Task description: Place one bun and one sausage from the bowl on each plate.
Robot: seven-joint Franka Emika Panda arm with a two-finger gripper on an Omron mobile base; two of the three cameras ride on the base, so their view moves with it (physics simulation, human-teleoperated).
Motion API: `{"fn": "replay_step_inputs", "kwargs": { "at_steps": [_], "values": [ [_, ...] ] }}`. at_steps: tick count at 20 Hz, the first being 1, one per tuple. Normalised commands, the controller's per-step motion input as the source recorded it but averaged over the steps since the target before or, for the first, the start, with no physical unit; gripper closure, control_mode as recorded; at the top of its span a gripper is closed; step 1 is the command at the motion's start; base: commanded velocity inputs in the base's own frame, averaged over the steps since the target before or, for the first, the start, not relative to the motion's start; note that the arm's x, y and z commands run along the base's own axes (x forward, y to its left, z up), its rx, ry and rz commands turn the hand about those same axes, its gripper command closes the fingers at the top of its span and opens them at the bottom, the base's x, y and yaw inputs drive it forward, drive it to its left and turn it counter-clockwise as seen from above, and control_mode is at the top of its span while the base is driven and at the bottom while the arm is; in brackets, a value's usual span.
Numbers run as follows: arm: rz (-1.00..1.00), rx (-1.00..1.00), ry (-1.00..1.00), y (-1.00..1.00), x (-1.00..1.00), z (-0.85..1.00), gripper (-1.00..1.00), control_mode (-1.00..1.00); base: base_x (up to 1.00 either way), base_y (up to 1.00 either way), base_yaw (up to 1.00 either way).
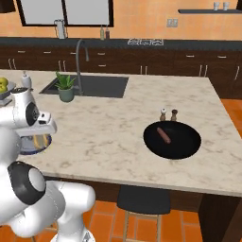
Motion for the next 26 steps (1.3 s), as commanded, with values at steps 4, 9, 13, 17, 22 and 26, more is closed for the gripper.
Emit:
{"fn": "replay_step_inputs", "kwargs": {
  "at_steps": [4,9,13,17,22,26],
  "values": [
    [0.03,0.11,0.12,1.0,0.82,-0.22,1.0,-1.0,0.0,0.0,0.0],
    [0.0,0.03,0.08,0.99,0.93,-0.46,1.0,-1.0,0.0,0.0,0.0],
    [0.0,-0.04,0.07,0.19,0.39,-0.36,1.0,-1.0,0.0,0.0,0.0],
    [0.0,-0.01,0.0,0.14,0.53,-0.43,1.0,-1.0,0.0,0.0,0.0],
    [0.0,-0.02,0.04,0.42,0.4,-0.23,-1.0,-1.0,0.0,0.0,0.0],
    [0.0,-0.01,0.08,0.04,0.09,-0.07,-1.0,-1.0,0.0,0.0,0.0]
  ]
}}
